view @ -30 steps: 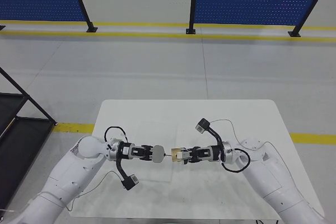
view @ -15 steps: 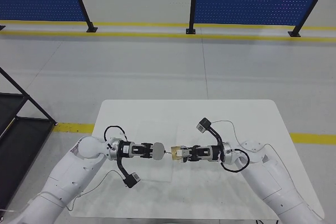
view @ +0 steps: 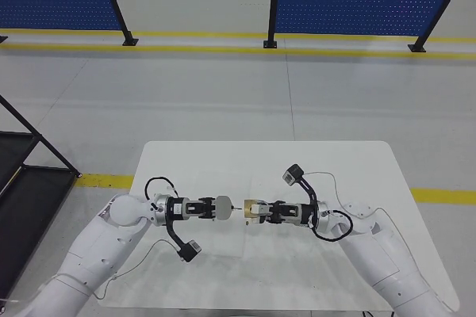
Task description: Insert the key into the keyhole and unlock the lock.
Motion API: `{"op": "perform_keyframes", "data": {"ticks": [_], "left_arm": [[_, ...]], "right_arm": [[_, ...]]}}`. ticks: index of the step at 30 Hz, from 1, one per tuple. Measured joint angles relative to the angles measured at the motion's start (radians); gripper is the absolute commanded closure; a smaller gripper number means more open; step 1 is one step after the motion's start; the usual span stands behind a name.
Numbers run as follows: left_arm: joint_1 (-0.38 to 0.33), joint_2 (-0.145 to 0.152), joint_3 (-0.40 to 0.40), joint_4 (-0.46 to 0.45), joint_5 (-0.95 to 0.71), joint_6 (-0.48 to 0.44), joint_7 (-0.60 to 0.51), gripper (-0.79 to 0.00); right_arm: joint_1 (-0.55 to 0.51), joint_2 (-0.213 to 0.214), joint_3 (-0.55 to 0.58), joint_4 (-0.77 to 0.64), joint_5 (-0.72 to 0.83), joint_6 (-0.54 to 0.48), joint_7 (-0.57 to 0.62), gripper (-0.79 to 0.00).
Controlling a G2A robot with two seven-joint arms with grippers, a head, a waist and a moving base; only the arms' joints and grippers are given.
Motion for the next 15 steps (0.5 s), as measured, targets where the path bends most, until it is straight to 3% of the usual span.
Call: {"op": "perform_keyframes", "data": {"ticks": [15], "left_arm": [[0.005, 0.000, -0.001, -0.002, 0.011, 0.006, -0.029, 0.000]], "right_arm": [[-0.008, -0.005, 0.001, -0.008, -0.004, 0.008, -0.028, 0.000]]}}
